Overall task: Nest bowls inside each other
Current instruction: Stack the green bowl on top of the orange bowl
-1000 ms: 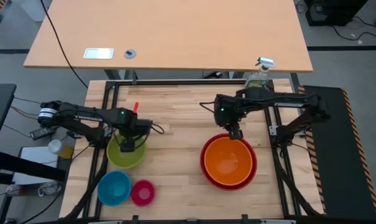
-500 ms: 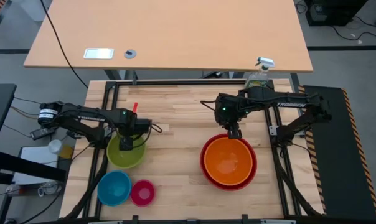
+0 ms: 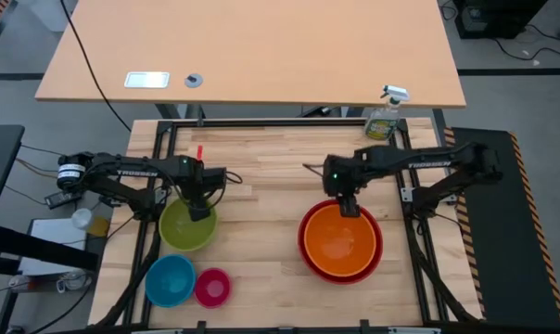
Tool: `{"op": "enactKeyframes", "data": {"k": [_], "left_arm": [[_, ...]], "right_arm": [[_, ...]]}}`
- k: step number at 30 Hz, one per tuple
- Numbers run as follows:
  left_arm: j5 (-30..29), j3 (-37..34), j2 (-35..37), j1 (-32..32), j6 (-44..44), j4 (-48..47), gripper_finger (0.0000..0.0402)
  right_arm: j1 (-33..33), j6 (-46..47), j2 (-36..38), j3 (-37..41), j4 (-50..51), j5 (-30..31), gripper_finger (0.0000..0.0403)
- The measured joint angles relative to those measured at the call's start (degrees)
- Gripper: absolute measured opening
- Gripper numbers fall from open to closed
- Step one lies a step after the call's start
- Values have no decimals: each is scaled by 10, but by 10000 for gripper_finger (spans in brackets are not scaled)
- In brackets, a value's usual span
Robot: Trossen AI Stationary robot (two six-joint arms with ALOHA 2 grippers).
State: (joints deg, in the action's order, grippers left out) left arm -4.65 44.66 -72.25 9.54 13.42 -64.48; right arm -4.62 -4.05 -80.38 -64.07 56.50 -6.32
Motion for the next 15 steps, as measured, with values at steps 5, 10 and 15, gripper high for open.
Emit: {"op": "enactKeyframes", "data": {"k": [5, 10, 15], "left_arm": [[0, 0, 0, 0, 21, 0, 144], [1, 0, 0, 0, 20, 0, 142], [19, 0, 0, 0, 32, 11, 141]], "right_arm": [[25, 0, -2, 57, -25, 38, 160], [28, 11, -2, 18, 6, 37, 160], [22, 25, -2, -62, 31, 41, 160]]}}
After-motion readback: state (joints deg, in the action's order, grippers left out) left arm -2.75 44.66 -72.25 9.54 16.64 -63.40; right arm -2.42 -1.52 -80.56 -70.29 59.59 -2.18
